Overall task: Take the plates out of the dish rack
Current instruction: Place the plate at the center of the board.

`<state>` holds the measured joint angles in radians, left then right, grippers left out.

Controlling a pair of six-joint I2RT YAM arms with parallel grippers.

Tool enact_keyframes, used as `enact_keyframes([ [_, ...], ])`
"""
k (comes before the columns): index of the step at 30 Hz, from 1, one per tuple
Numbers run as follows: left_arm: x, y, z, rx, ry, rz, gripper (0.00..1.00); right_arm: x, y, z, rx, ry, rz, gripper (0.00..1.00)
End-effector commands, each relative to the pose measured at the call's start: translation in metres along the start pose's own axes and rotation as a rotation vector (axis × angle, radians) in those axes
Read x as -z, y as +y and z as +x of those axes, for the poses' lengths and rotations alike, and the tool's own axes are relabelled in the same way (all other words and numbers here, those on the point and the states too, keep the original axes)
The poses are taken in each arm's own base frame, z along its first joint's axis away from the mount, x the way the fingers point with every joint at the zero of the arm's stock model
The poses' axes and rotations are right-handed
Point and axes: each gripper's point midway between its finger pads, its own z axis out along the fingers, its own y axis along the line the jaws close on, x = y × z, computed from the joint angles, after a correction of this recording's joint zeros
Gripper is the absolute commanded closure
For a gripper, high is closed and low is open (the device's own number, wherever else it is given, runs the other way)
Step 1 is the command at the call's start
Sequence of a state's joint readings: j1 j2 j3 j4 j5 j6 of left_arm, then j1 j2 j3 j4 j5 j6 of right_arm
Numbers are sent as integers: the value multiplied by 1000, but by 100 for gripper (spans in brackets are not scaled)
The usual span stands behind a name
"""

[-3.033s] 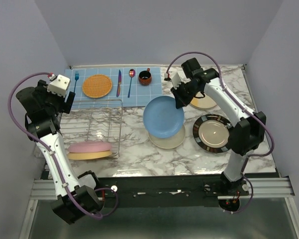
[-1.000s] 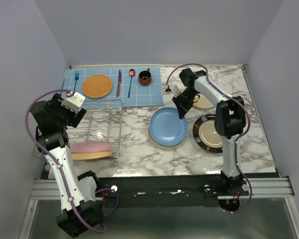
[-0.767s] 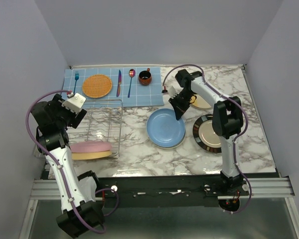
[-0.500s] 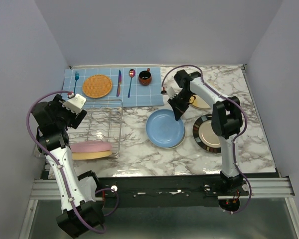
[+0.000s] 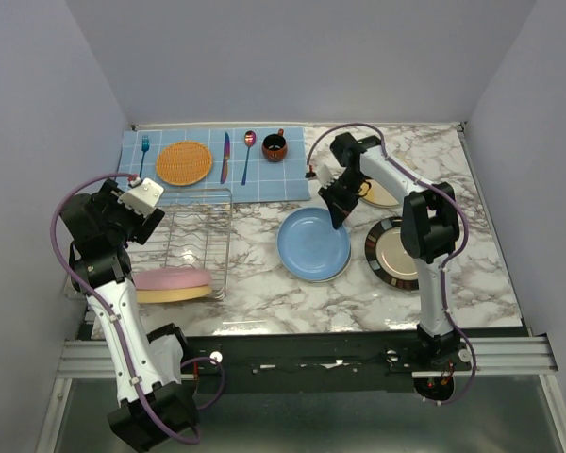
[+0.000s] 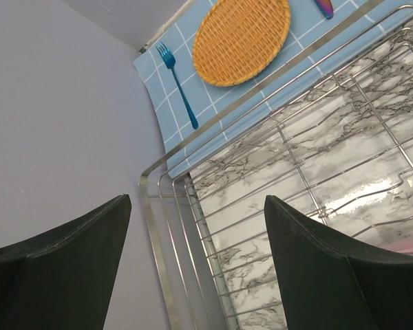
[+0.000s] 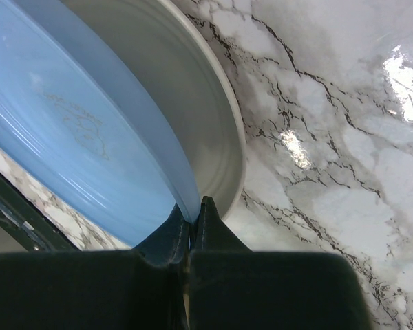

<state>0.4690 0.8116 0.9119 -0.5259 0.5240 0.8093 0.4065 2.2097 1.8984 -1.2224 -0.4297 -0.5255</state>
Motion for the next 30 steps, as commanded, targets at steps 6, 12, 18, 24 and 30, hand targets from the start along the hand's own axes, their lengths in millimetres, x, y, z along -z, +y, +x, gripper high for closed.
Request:
enact_keyframes([
  [6, 3, -2, 0, -18, -2, -12, 13, 3, 2, 17, 15, 45, 27, 99],
  [12, 3, 1, -3, -18, -8, -17, 13, 4, 1, 16, 17, 47, 31, 99],
  [18, 3, 1, -2, -25, -1, -18, 13, 4, -4, 12, 10, 48, 45, 80],
  [24, 3, 0, 0, -26, 2, -15, 13, 5, -11, 10, 0, 49, 80, 51],
  [30, 2, -1, 2, -23, 3, -13, 13, 7, -10, 7, -7, 41, 83, 47],
])
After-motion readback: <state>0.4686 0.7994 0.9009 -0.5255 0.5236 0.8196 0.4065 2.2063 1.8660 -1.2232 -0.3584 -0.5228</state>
